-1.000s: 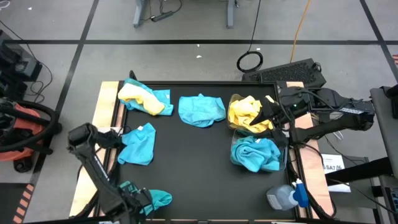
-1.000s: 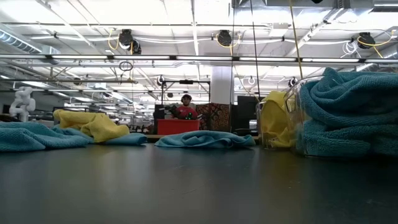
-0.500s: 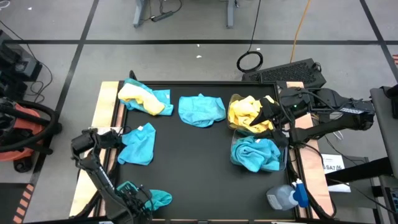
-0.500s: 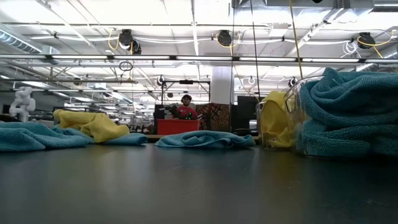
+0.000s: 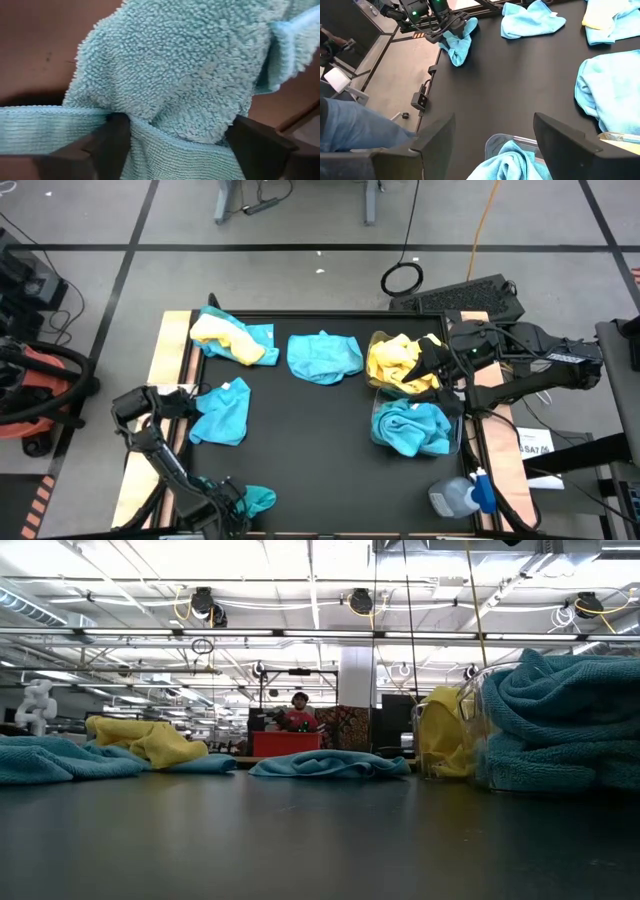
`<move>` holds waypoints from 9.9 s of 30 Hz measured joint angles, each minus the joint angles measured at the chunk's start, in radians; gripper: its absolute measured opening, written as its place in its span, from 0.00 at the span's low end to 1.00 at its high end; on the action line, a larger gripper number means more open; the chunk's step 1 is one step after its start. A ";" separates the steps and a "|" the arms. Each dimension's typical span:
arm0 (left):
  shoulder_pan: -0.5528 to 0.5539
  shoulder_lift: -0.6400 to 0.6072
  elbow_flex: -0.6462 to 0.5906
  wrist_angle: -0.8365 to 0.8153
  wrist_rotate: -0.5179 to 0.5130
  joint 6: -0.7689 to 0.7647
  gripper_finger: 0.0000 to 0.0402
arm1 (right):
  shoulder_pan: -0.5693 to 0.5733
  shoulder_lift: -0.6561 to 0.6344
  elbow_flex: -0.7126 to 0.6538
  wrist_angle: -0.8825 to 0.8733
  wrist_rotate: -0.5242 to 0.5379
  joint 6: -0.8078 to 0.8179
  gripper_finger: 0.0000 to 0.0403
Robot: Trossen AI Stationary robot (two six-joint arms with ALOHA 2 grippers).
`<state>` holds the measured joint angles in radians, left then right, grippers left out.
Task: Sort microfiber towel by color & place in baskets
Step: Put the blue microfiber cloth into the bottom transparent bin
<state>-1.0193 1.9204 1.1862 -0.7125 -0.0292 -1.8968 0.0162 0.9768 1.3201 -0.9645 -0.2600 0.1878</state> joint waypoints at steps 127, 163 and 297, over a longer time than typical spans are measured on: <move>1.031 0.369 0.706 0.675 0.380 1.520 0.46 | 0.262 -0.152 -0.598 0.078 0.331 0.414 0.03; 1.030 0.339 0.990 0.215 0.433 1.669 0.48 | 0.314 -0.067 -0.838 -0.048 0.203 0.557 0.06; 1.080 -0.492 0.072 -0.528 -0.072 1.613 0.48 | 0.313 -0.104 -0.289 0.079 0.338 0.295 0.74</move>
<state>0.0605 1.4280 1.2580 -1.2406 -0.1013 -0.2835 0.3294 0.8726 1.0313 -0.8856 0.0776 0.4824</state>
